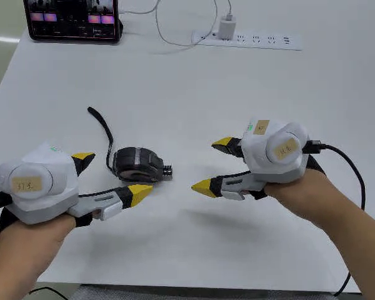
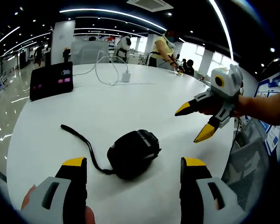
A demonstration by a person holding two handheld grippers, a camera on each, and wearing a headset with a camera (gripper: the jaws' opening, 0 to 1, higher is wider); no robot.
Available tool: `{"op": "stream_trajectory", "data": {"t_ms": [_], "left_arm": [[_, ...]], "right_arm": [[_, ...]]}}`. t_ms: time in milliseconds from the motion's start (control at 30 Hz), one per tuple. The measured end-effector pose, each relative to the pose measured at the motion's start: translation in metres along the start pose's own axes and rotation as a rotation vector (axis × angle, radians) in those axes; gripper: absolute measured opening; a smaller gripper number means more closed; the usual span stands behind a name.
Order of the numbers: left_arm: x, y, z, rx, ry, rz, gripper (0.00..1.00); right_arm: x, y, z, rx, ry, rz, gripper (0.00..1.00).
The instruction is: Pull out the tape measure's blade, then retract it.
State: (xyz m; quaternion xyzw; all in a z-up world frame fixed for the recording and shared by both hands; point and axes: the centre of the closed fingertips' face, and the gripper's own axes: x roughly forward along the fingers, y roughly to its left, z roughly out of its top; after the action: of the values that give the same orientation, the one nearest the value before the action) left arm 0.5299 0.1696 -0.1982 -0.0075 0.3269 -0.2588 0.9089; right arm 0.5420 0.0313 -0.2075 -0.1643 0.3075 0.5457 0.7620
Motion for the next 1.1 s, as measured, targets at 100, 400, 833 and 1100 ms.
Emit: {"op": "stream_trajectory", "data": {"t_ms": [100, 400, 833, 1100], "left_arm": [[-0.002, 0.000, 0.000, 0.010, 0.004, -0.004, 0.79], [-0.008, -0.001, 0.000, 0.020, 0.004, -0.018, 0.82], [-0.016, -0.001, -0.004, 0.040, 0.009, -0.042, 0.84], [-0.022, -0.005, -0.006, 0.064, 0.009, -0.075, 0.85]], "right_arm": [[-0.004, -0.001, -0.001, 0.003, -0.004, -0.010, 0.54], [-0.016, -0.004, -0.004, 0.014, -0.012, -0.036, 0.54], [-0.029, 0.000, -0.013, 0.035, -0.030, -0.048, 0.58], [-0.038, 0.001, -0.014, 0.064, -0.059, -0.065, 0.63]]}}
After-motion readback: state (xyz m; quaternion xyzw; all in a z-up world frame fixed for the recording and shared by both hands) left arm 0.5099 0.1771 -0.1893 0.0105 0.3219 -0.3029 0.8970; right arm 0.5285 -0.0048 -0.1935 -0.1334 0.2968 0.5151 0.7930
